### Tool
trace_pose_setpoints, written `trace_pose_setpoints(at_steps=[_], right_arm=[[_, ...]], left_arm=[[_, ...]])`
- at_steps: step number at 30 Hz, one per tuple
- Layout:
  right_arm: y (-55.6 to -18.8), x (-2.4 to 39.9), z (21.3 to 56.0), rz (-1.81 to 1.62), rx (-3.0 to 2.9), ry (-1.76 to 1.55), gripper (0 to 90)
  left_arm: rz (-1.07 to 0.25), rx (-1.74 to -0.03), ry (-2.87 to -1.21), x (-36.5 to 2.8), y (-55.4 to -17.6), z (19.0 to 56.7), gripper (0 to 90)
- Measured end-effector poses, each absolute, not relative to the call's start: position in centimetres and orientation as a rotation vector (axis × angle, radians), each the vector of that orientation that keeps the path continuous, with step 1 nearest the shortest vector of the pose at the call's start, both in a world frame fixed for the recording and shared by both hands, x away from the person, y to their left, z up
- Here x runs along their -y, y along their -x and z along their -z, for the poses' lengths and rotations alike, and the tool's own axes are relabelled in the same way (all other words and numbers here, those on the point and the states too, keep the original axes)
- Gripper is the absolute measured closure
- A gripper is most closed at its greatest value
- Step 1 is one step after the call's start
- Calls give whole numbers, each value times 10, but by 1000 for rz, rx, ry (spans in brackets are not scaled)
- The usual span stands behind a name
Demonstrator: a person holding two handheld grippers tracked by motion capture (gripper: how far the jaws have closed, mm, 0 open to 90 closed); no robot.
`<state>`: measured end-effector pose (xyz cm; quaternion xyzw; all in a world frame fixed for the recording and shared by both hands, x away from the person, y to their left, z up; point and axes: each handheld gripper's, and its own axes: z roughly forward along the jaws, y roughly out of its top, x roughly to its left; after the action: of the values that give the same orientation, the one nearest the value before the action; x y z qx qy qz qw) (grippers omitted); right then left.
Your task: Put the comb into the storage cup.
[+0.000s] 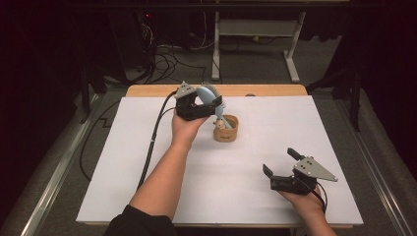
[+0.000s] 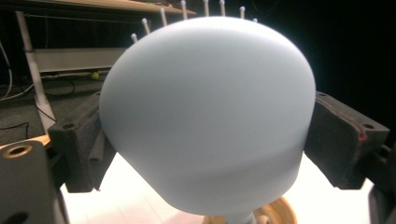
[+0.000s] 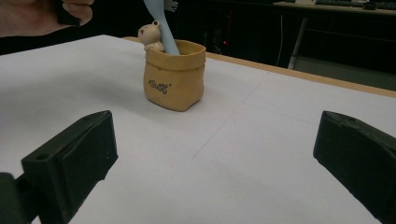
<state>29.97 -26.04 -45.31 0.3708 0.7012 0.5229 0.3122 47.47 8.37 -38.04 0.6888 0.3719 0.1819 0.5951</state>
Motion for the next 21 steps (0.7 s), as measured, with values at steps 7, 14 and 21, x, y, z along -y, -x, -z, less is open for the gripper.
trace_pose_setpoints(at_steps=[7,14,21], right_arm=[[-300,260,453,-1379,-1852,-973,4],[-300,260,454,-1374,-1855,-974,4],[-300,259,454,-1373,-1857,-969,4]], left_arm=[[-445,-871,-1611,-93,-475,385,110],[-448,-866,-1608,-96,-474,390,97],[-466,-864,-1625,-97,-473,390,69]])
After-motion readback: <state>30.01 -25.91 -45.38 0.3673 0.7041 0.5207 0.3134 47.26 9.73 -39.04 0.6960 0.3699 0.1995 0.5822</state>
